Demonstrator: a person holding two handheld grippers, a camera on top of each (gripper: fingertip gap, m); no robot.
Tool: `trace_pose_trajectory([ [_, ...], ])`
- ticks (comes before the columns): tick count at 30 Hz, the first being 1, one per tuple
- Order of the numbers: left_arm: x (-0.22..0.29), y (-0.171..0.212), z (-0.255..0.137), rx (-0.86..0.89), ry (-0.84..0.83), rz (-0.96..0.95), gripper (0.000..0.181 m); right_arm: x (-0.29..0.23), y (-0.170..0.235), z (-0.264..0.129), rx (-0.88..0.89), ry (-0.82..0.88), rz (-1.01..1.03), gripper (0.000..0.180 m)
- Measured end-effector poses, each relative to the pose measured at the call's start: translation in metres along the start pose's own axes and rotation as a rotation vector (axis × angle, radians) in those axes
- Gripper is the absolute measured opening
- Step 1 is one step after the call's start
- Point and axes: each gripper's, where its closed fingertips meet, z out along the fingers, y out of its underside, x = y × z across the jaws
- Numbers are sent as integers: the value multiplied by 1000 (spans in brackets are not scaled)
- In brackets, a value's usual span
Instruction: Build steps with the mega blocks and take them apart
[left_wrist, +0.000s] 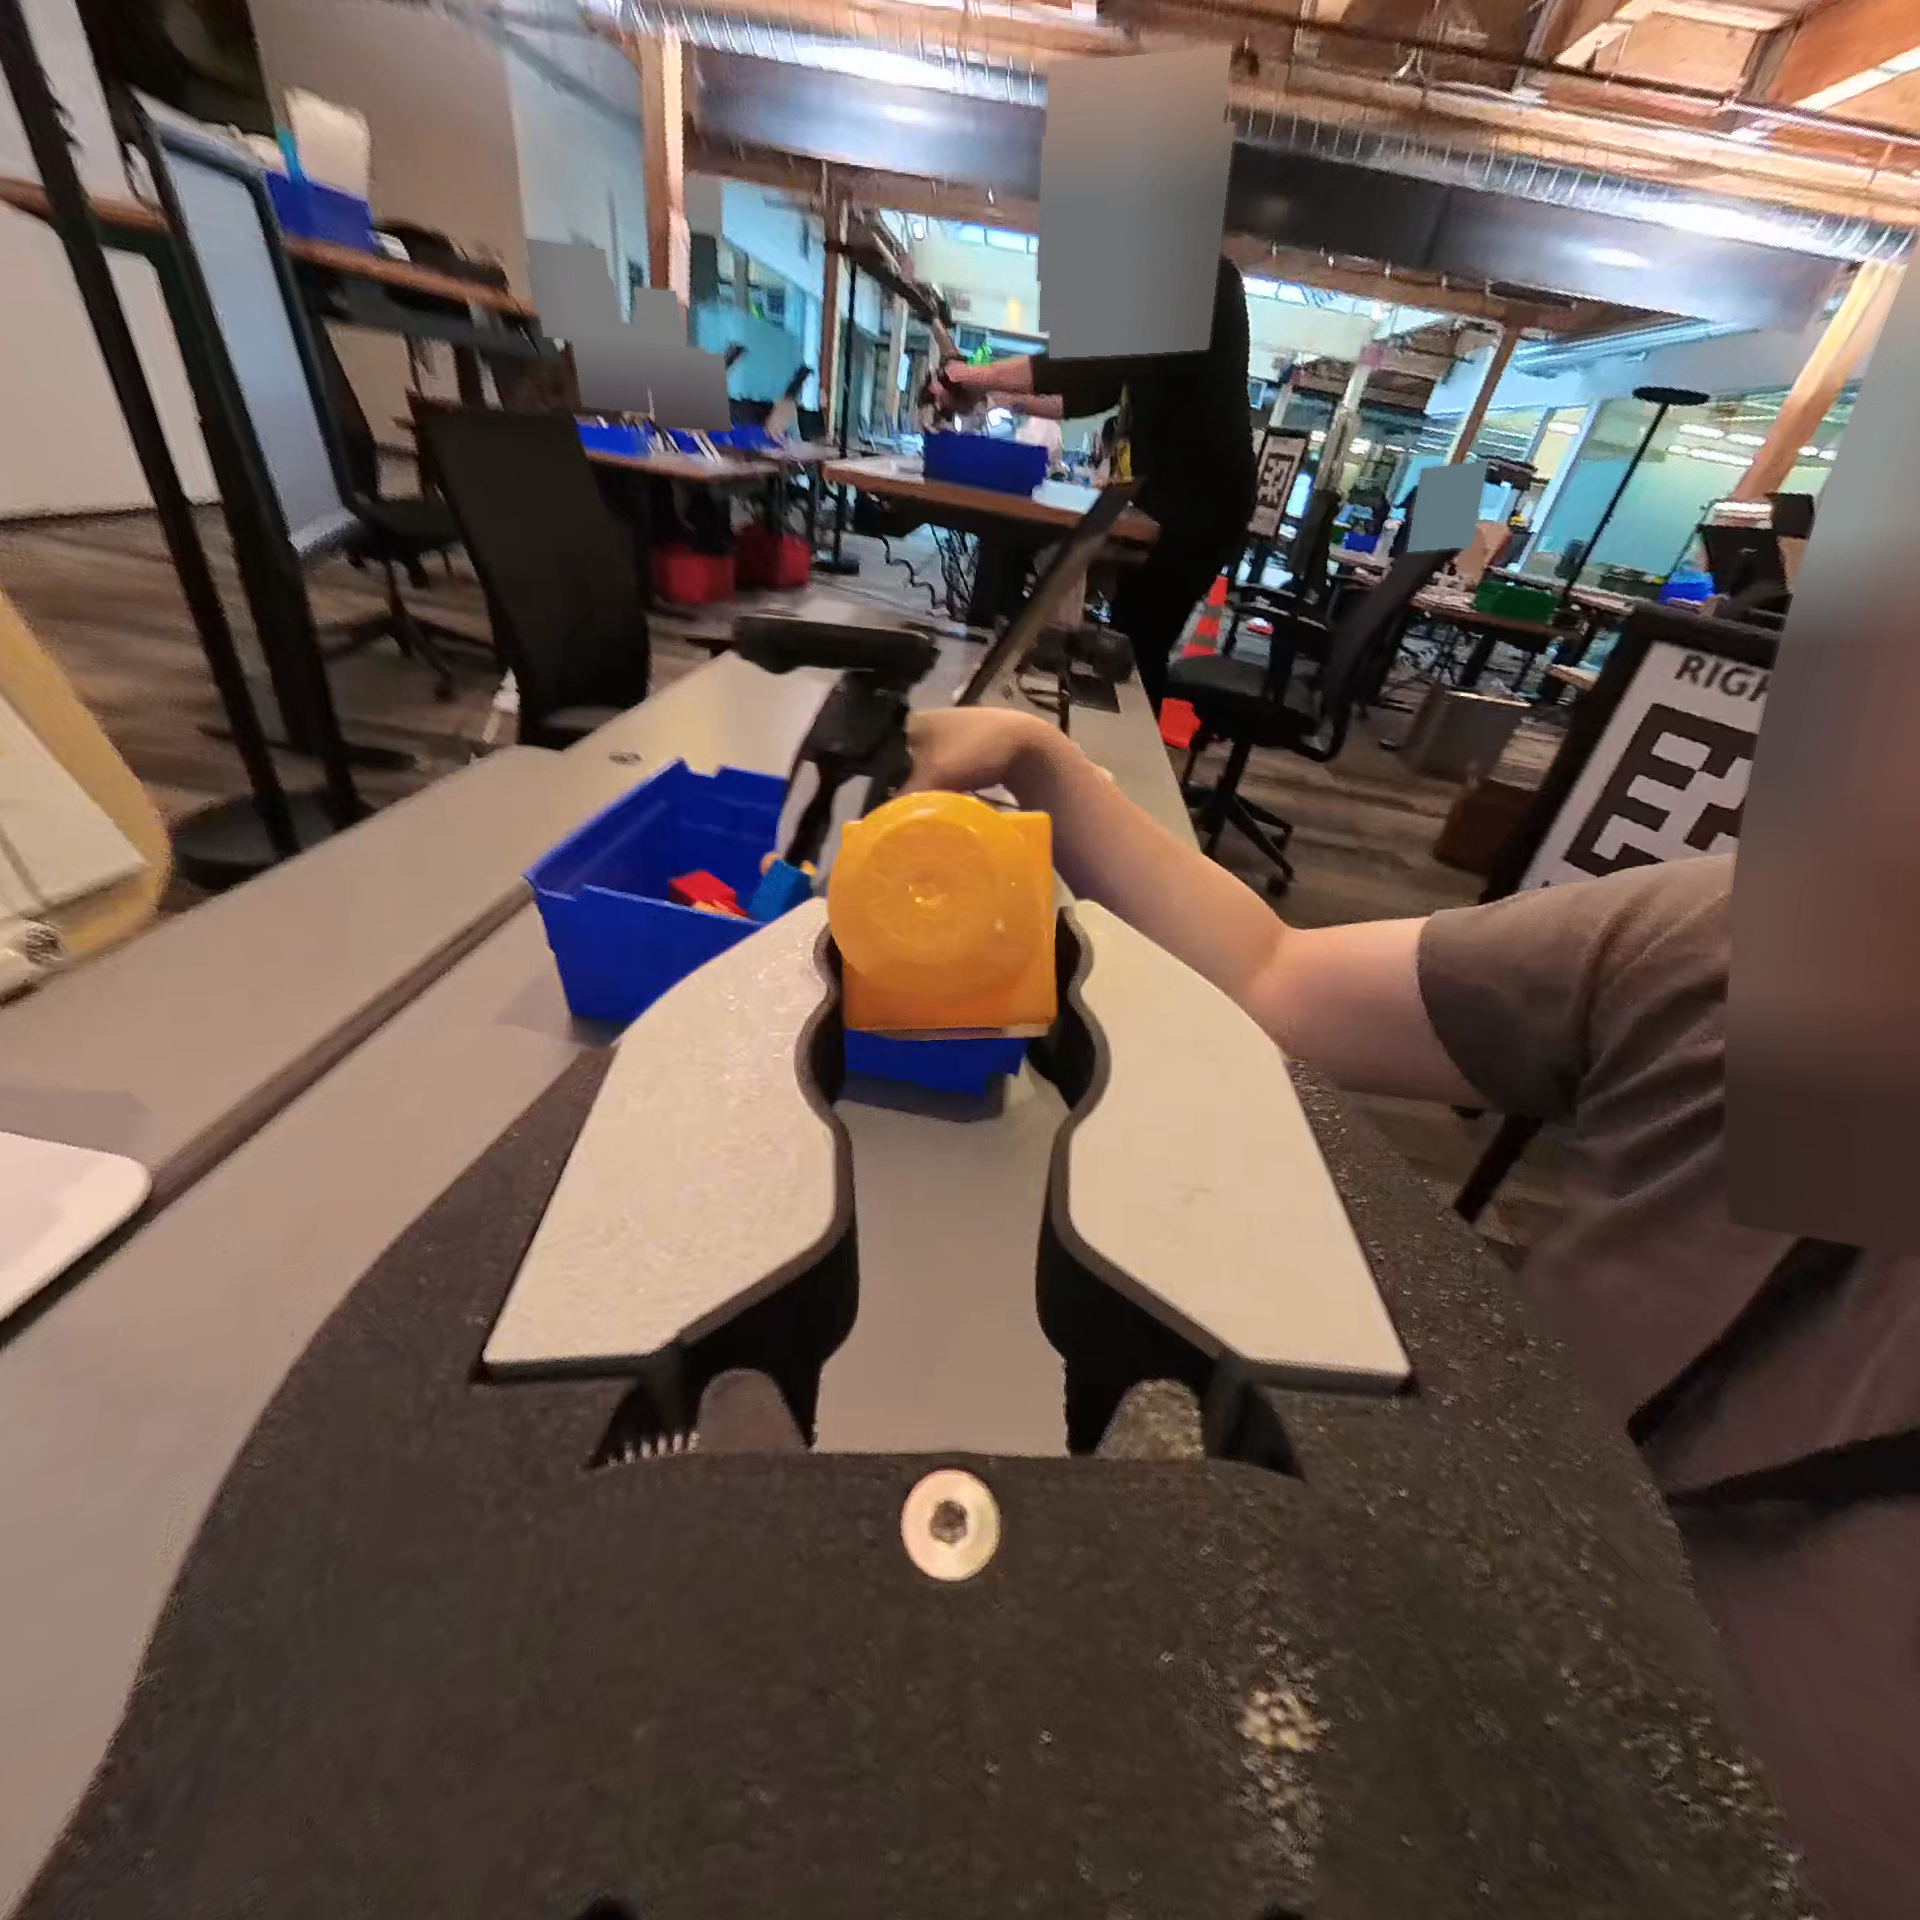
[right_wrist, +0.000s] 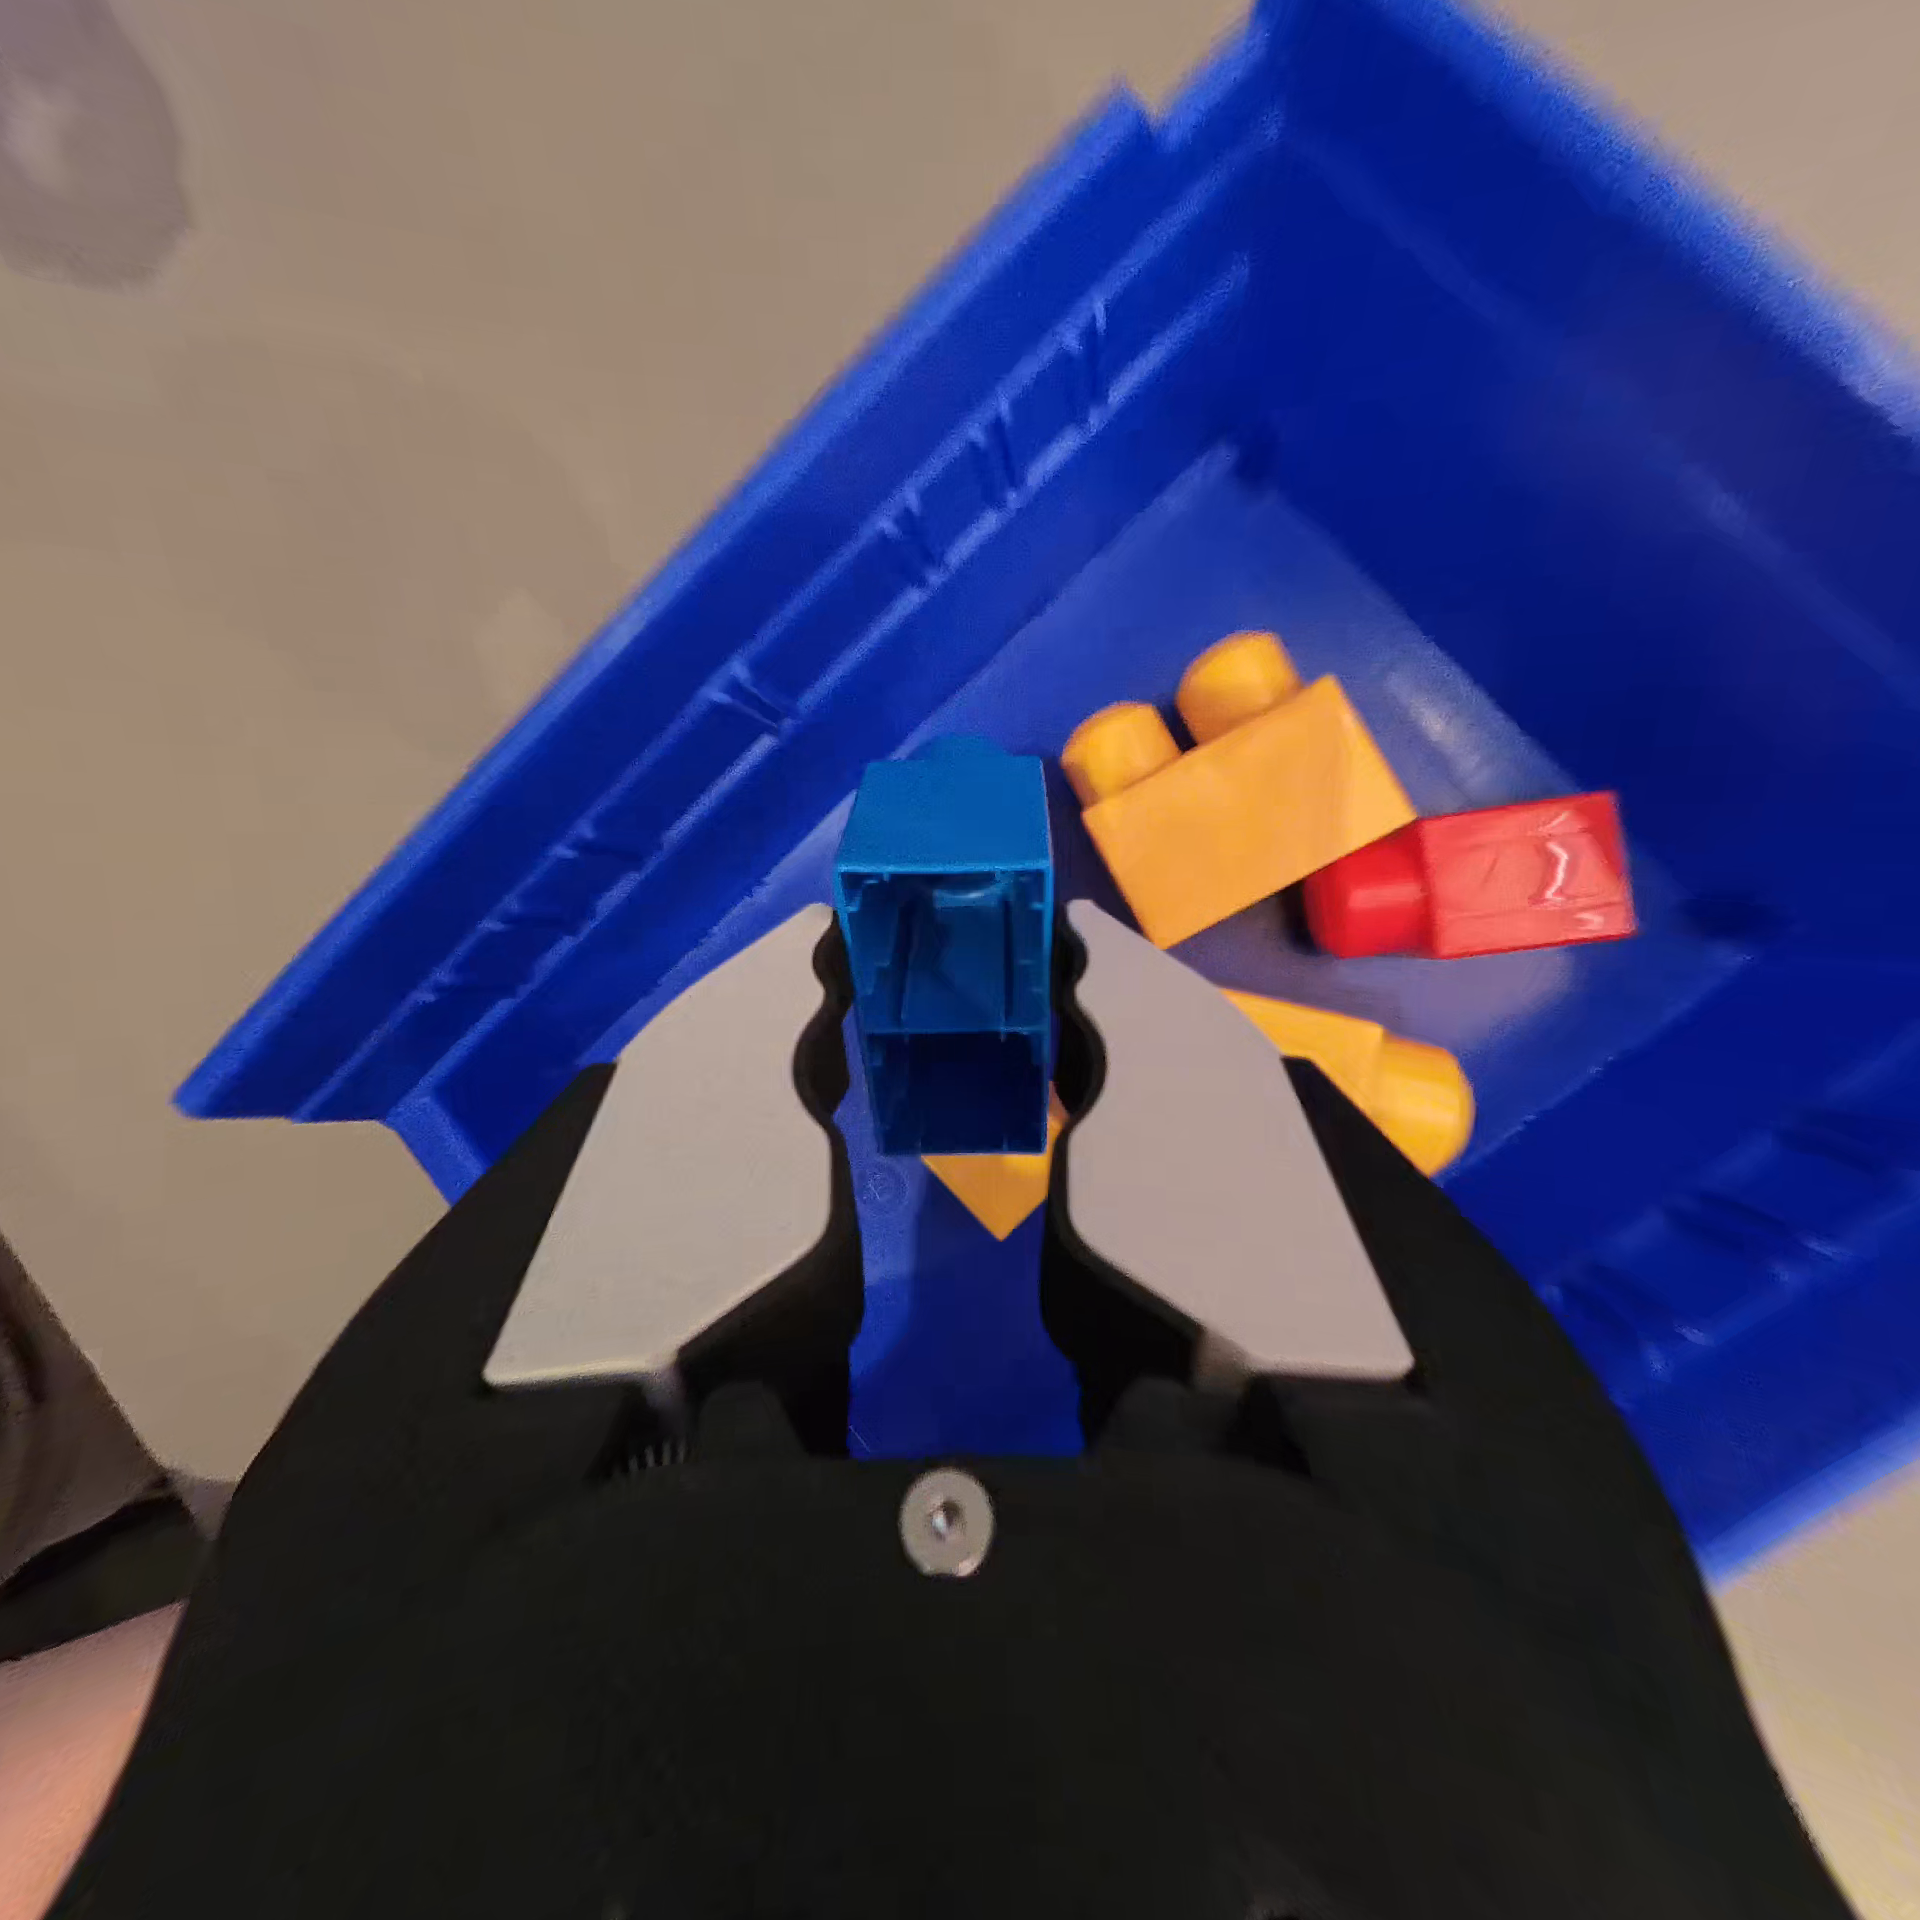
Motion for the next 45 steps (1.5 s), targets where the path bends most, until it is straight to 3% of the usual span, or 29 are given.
trace_pose_trajectory([
  [3,-1,16,17,-41,26,-86,37,12,-2,15,-55,62,3,38],
  [7,-4,38,36,-100,42,-200,38,-9,-67,-21,197,253,-175,46],
  [10,-12,36,44,-27,14,-256,37,-99,-131,-56,556,250,-556,53],
  [12,-14,26,45,78,8,-261,38,-185,-148,-68,827,140,-846,57],
  [15,-7,28,50,83,56,-328,38,-262,-158,-75,1133,180,-1064,60],
  [21,3,29,64,124,65,-332,36,-293,-163,-33,1070,327,-1153,63],
  [28,4,17,62,207,24,-287,36,-291,-167,-32,1079,350,-1092,53],
  [32,5,17,62,199,20,-282,36,-297,-169,-30,1143,400,-1066,60],
  [35,8,19,64,179,31,-282,36,-293,-171,-36,1207,502,-1037,45],
  [39,7,16,60,153,39,-285,36,-290,-170,-43,1174,496,-1081,37],
  [42,-4,-2,37,185,-29,-218,31,-260,-172,-73,1098,546,-1043,37],
  [45,-23,-24,-4,173,-183,-122,33,-180,-162,-102,842,600,-853,37],
])
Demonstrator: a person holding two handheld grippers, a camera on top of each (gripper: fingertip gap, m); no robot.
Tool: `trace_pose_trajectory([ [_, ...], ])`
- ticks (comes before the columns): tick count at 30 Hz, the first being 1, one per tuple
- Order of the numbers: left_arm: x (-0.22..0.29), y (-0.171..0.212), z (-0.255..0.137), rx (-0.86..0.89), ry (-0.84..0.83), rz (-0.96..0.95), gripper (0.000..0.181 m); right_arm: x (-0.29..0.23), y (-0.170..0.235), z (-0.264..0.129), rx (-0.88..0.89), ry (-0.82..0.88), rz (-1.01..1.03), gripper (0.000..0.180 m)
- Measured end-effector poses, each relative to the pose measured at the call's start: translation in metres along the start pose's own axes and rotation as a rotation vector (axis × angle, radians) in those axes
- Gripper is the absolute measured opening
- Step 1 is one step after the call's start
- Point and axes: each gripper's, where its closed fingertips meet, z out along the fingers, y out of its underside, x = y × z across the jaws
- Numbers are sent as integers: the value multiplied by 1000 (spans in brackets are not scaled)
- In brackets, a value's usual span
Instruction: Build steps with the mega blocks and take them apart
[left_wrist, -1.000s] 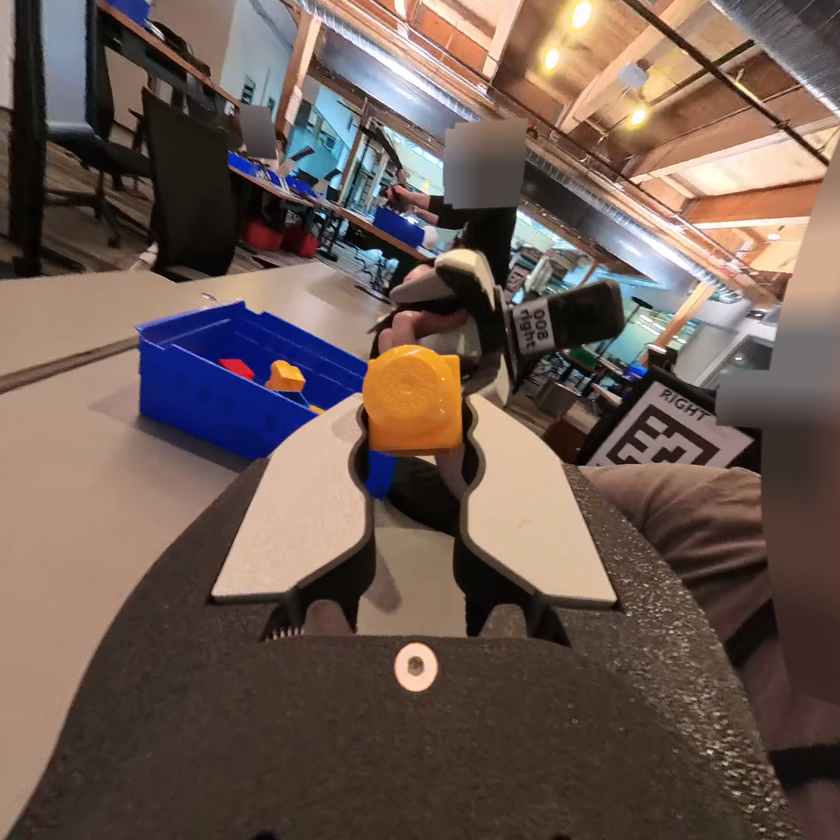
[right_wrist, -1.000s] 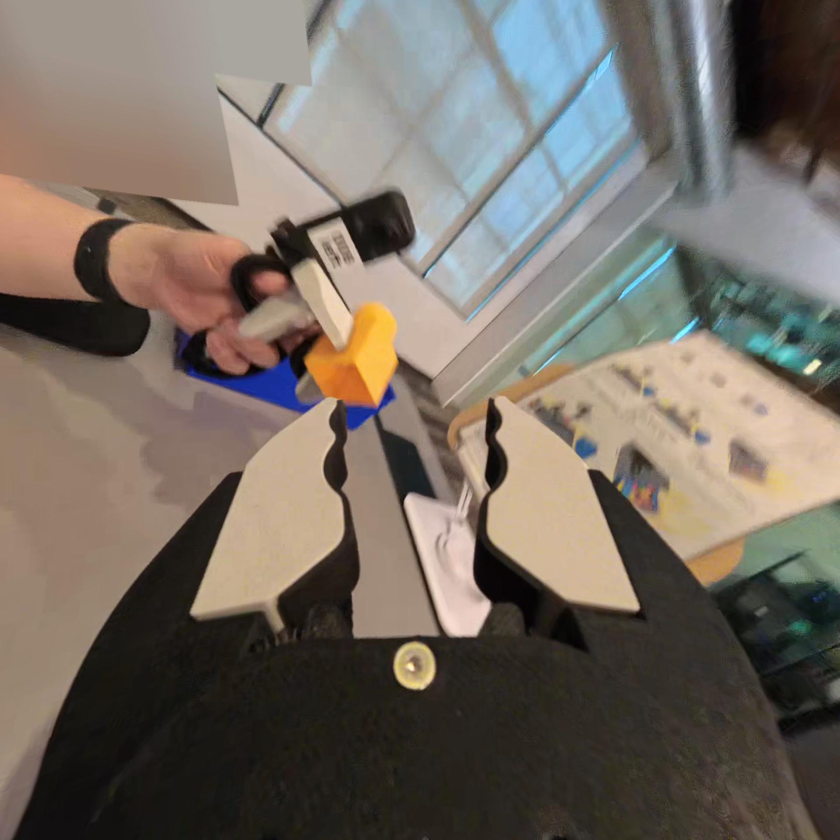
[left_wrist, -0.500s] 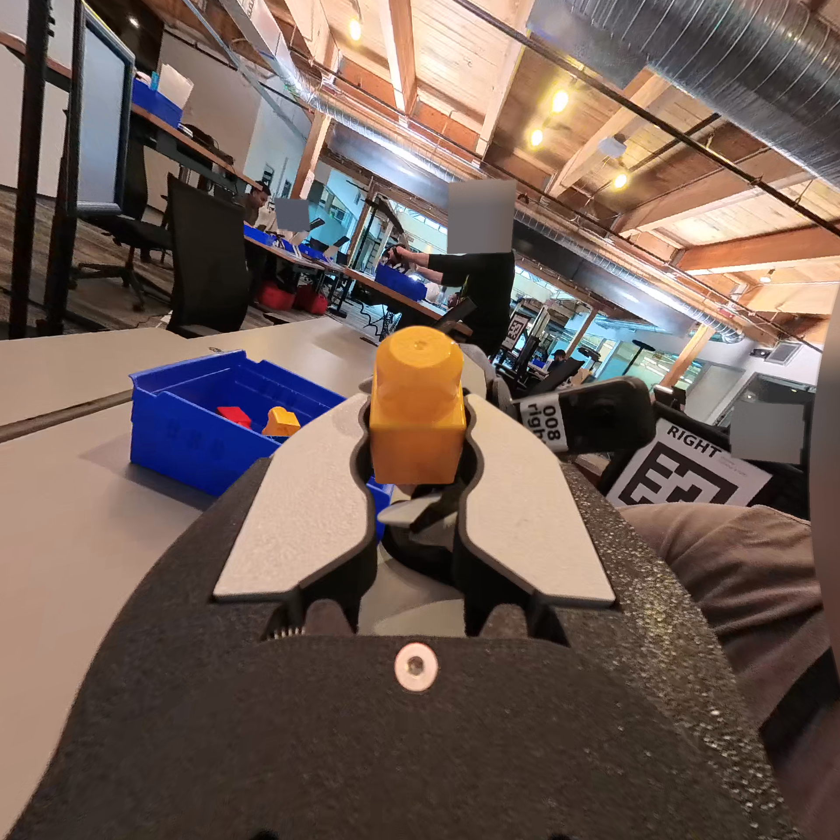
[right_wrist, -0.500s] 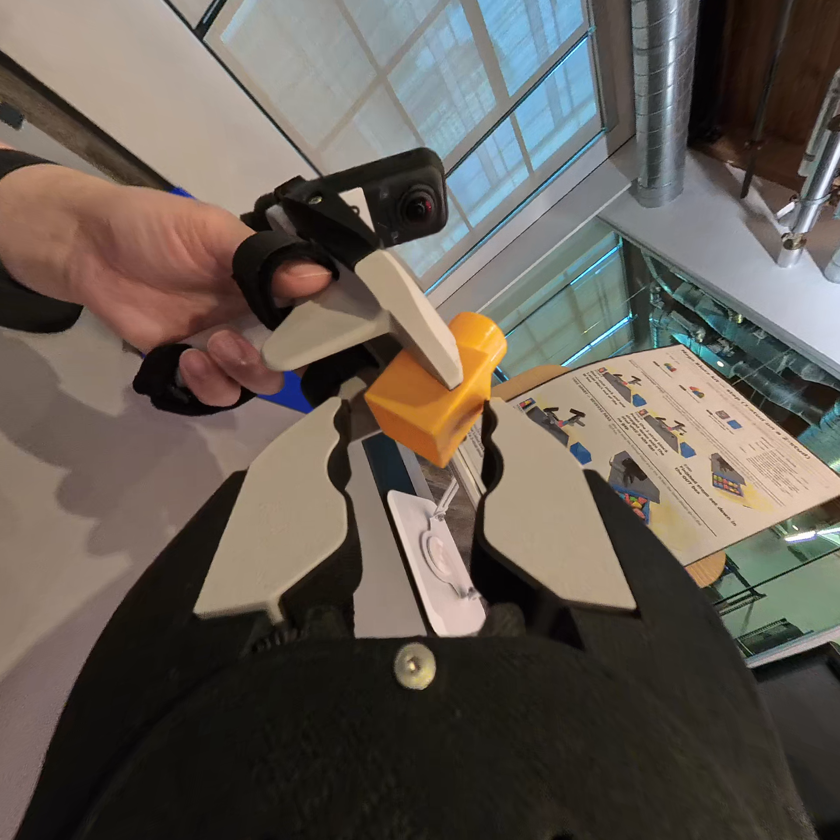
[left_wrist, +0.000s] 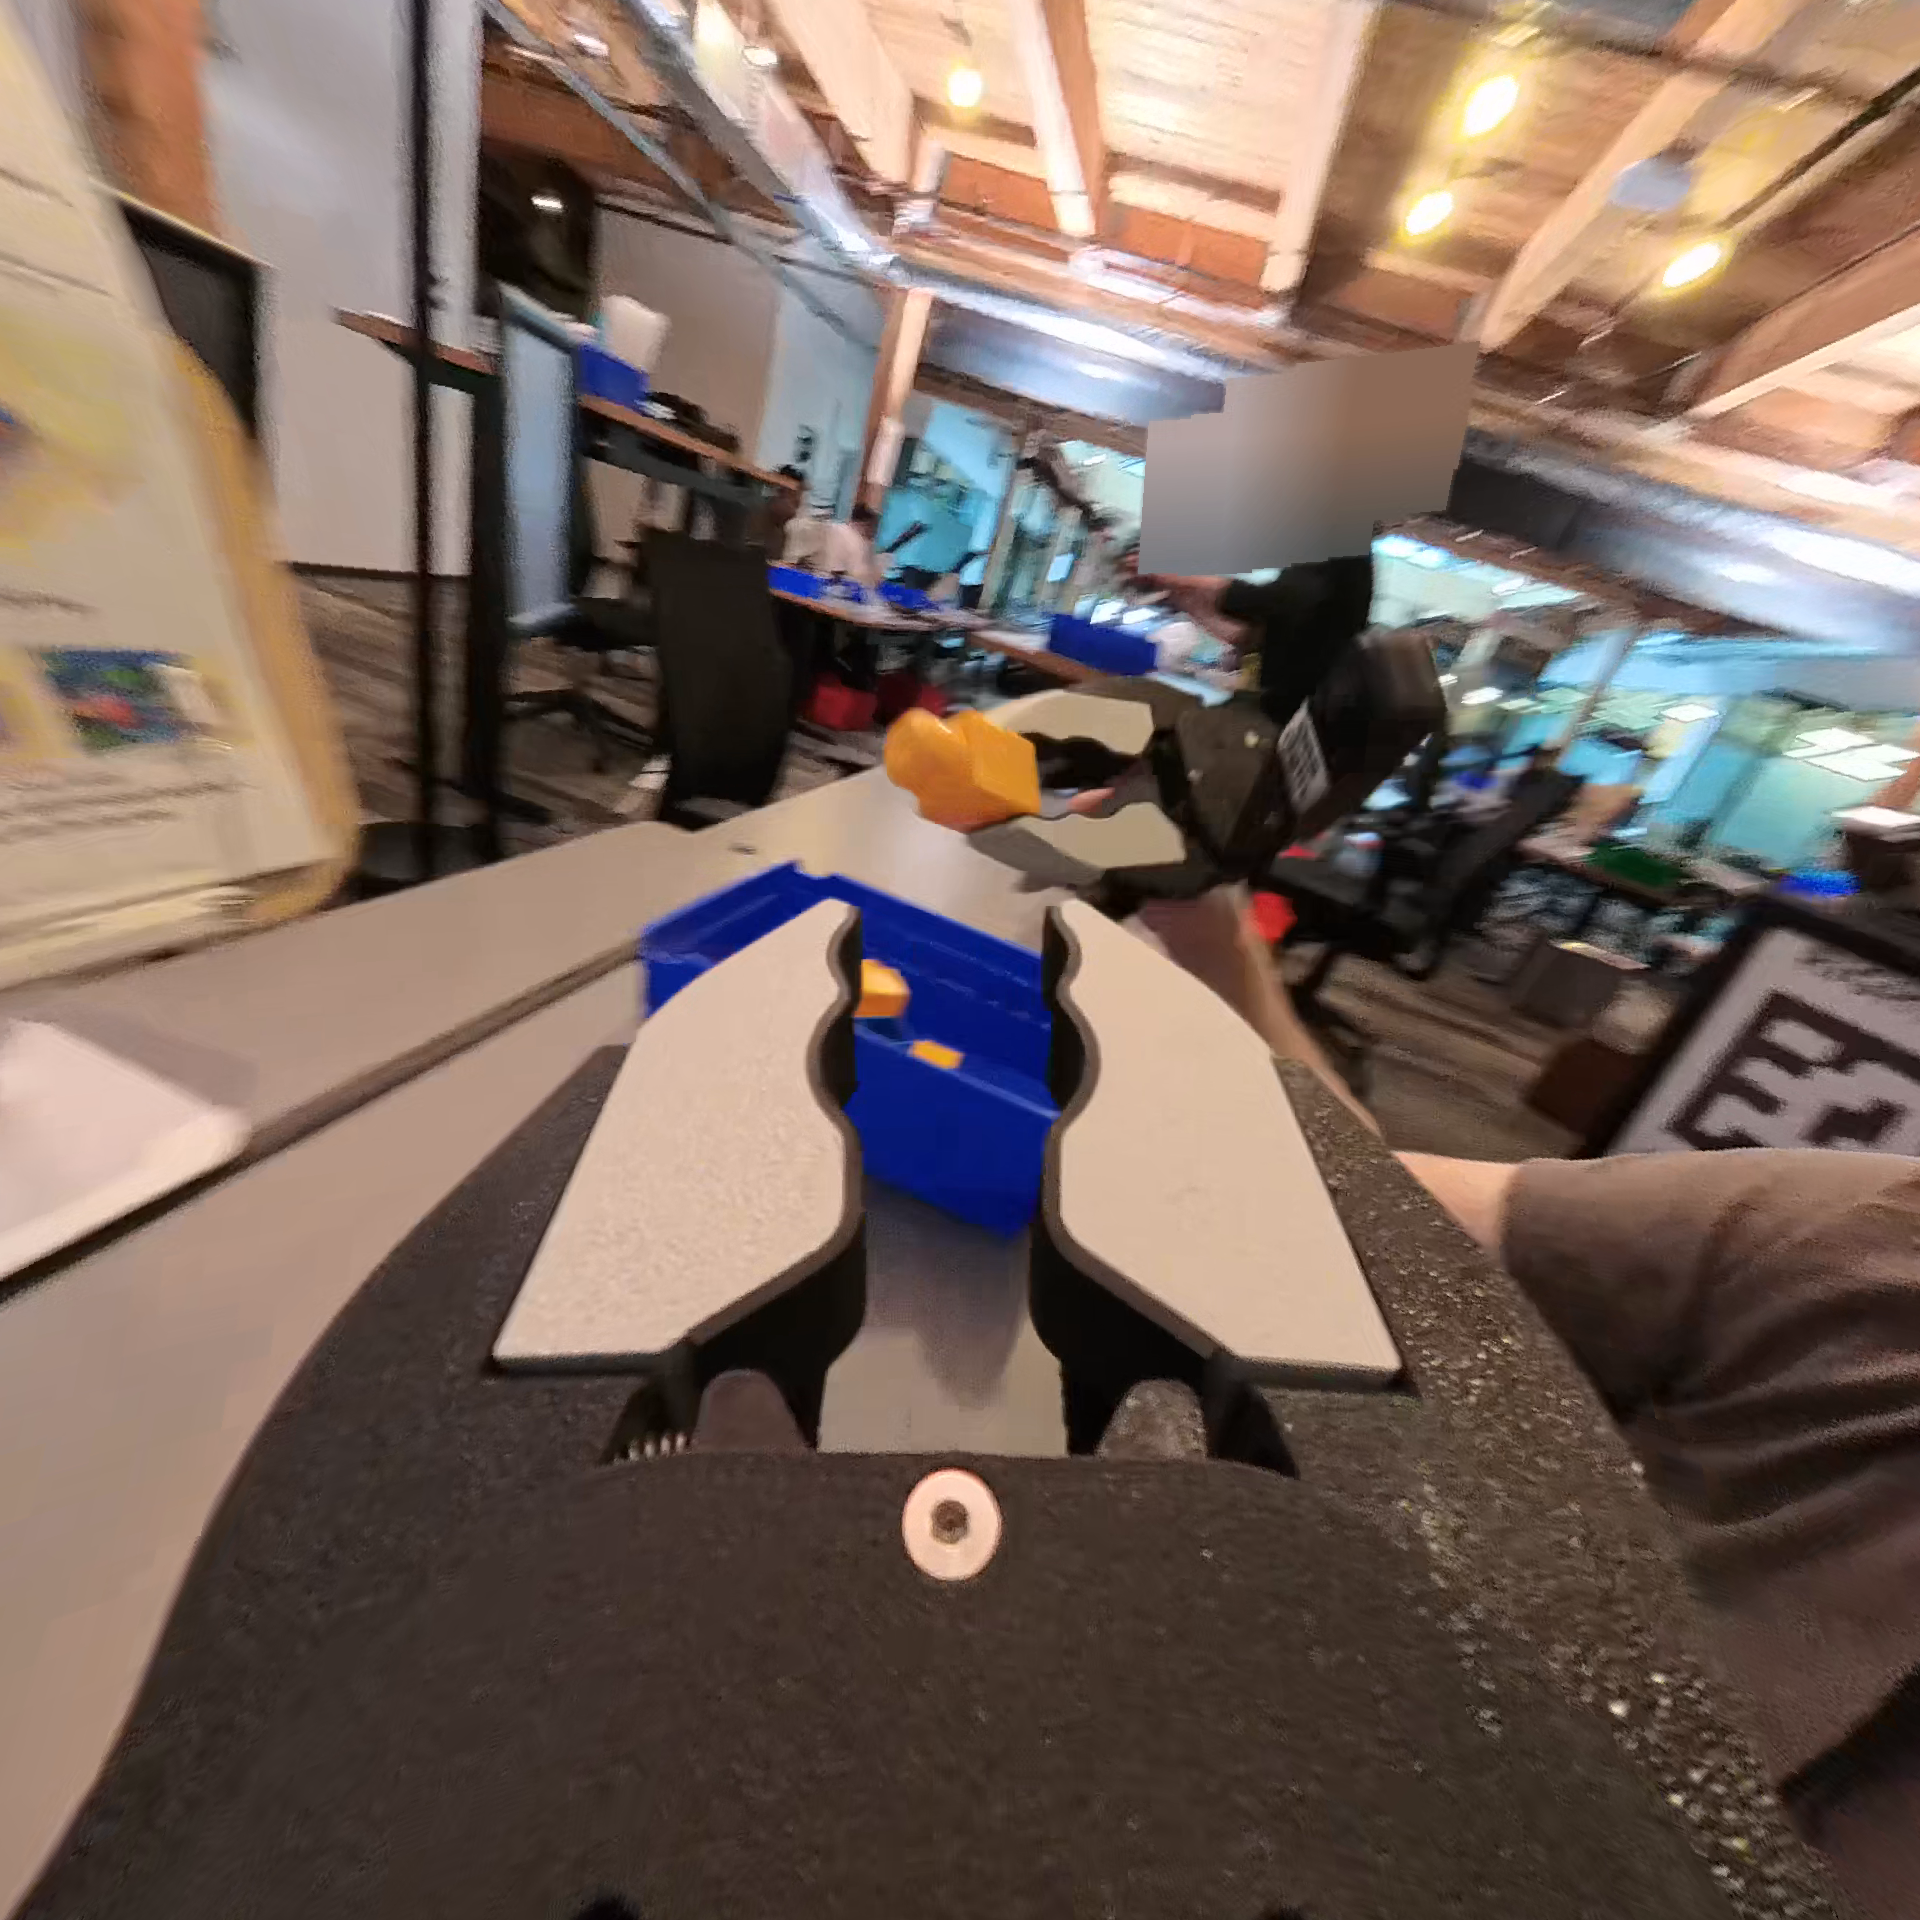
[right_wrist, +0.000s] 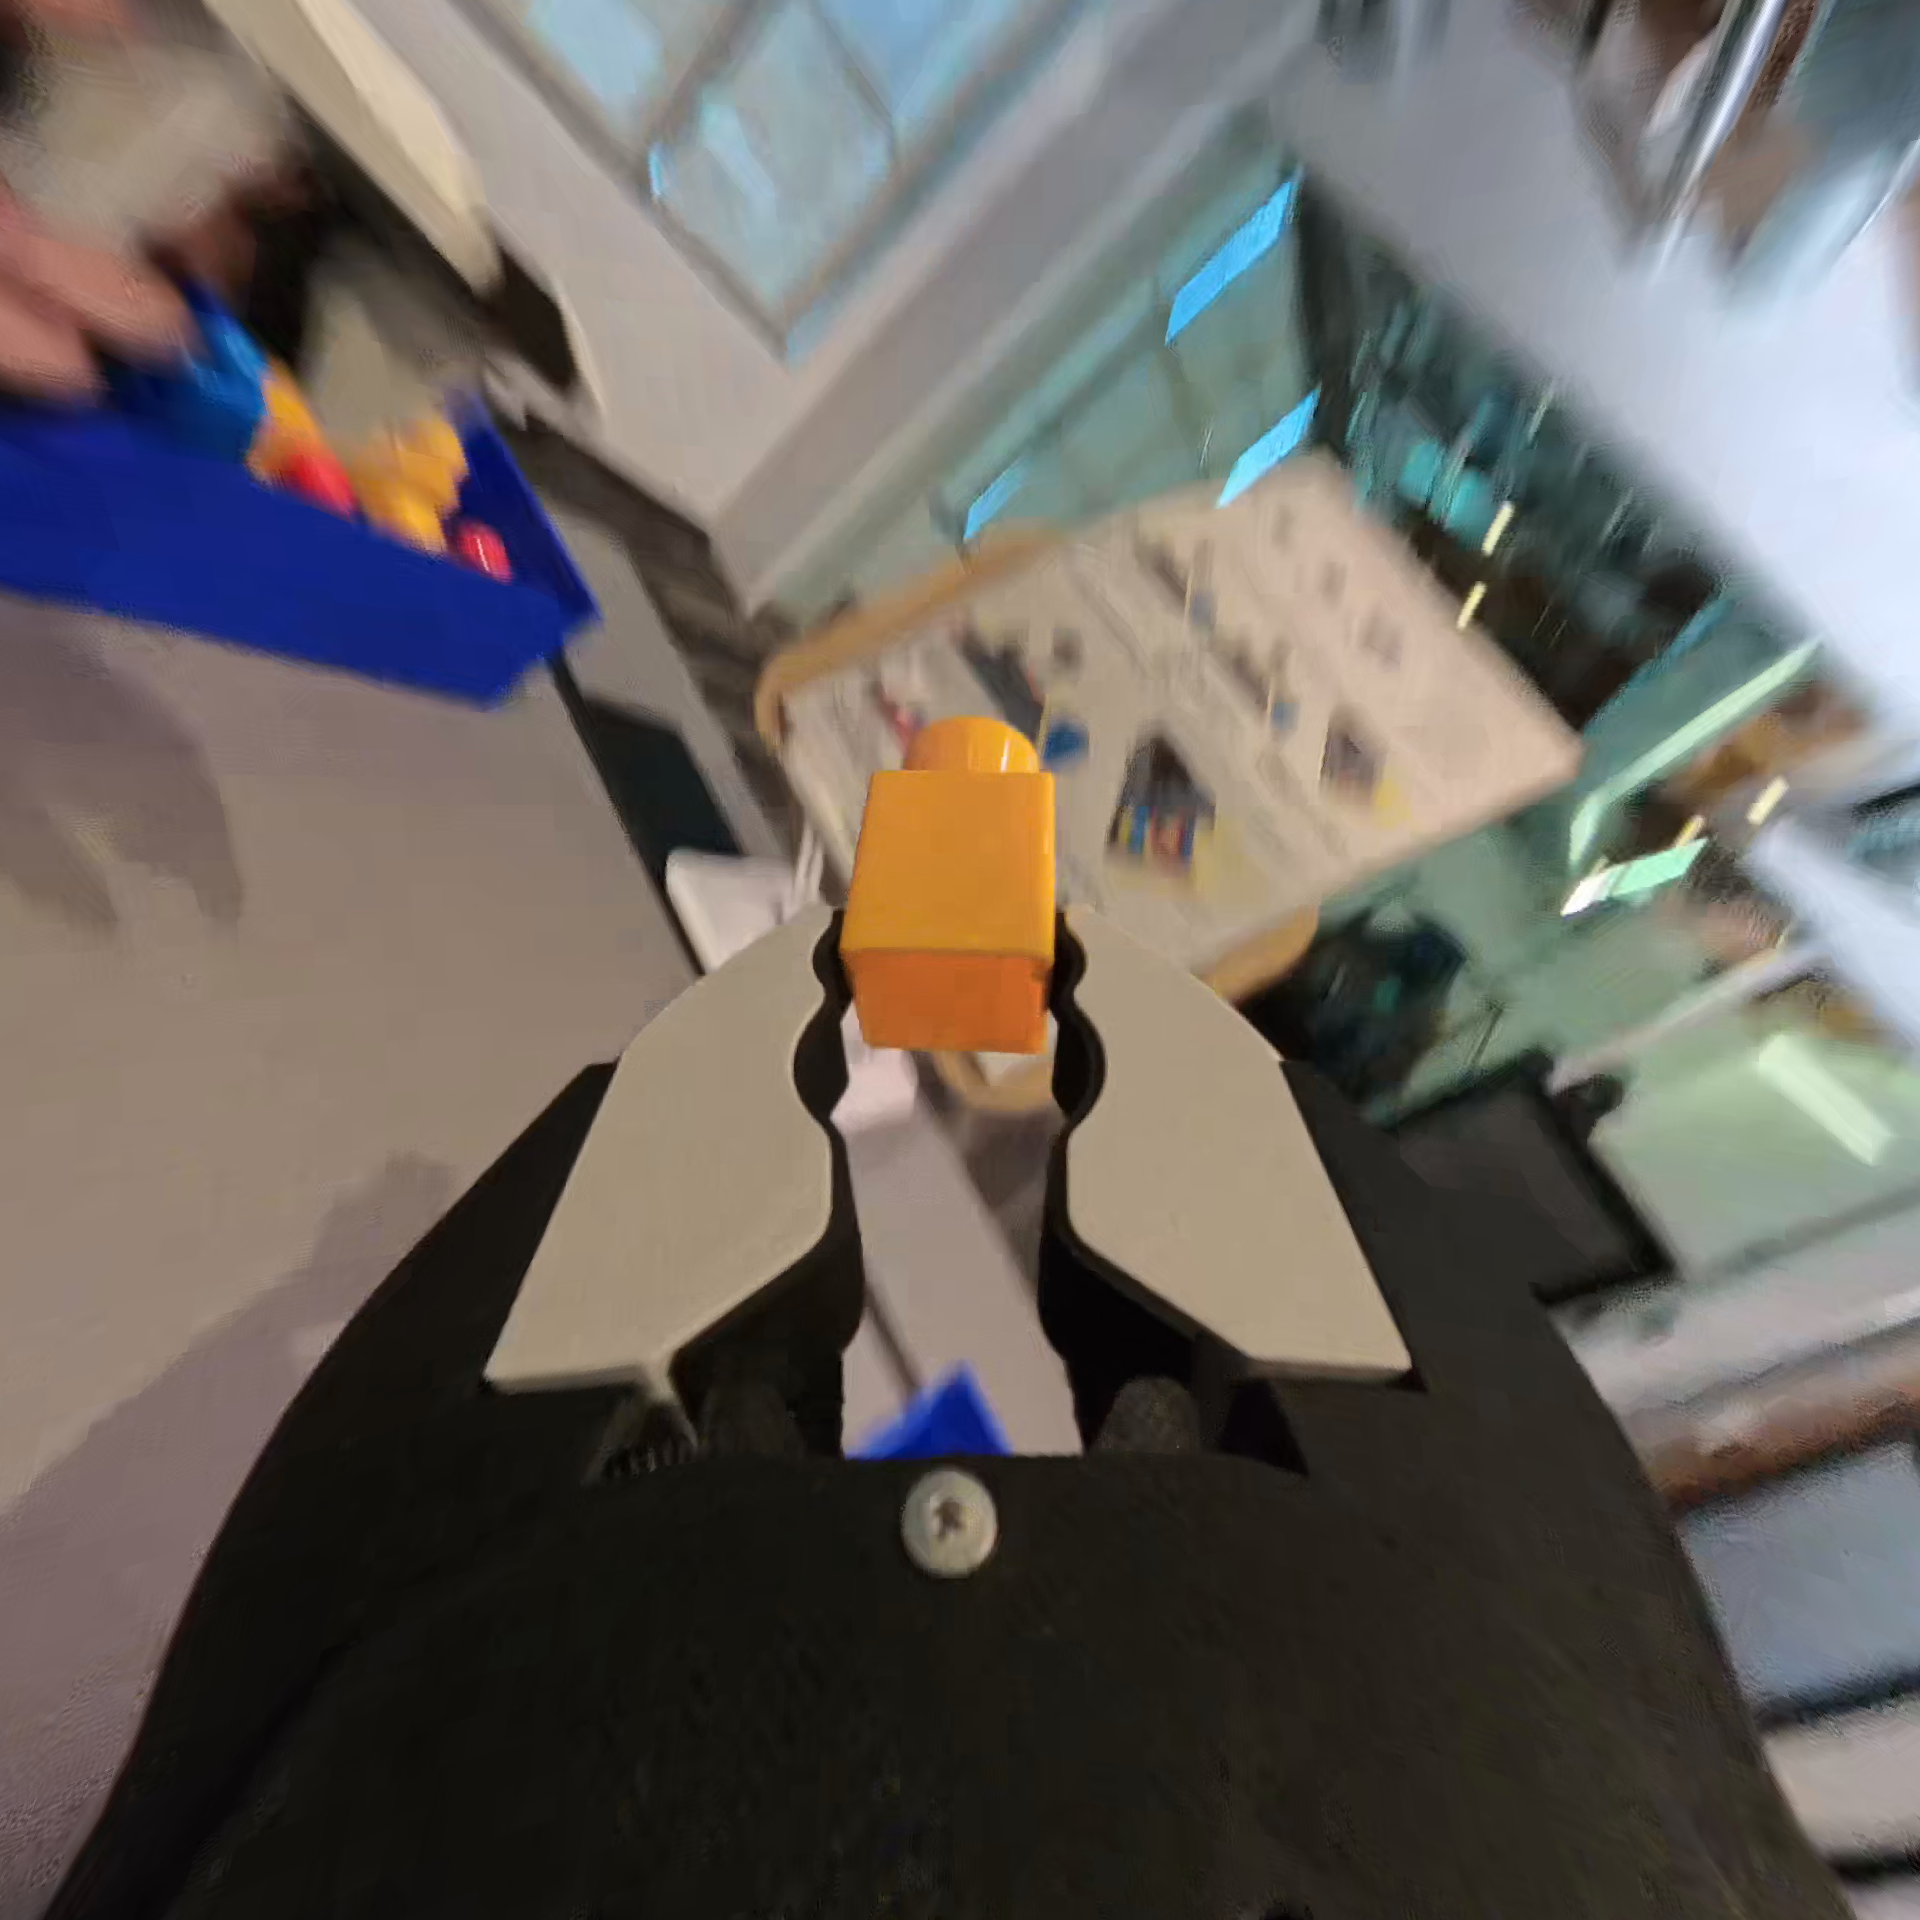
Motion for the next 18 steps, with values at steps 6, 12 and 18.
trace_pose_trajectory([
  [6,-57,-38,-93,-133,-405,183,47,14,194,-54,-667,-280,294,37],
  [12,-103,-70,-223,-122,-845,322,37,8,275,-60,-843,-291,415,38],
  [18,-154,-7,-271,-369,-900,76,43,30,269,-55,-823,-158,378,44],
])
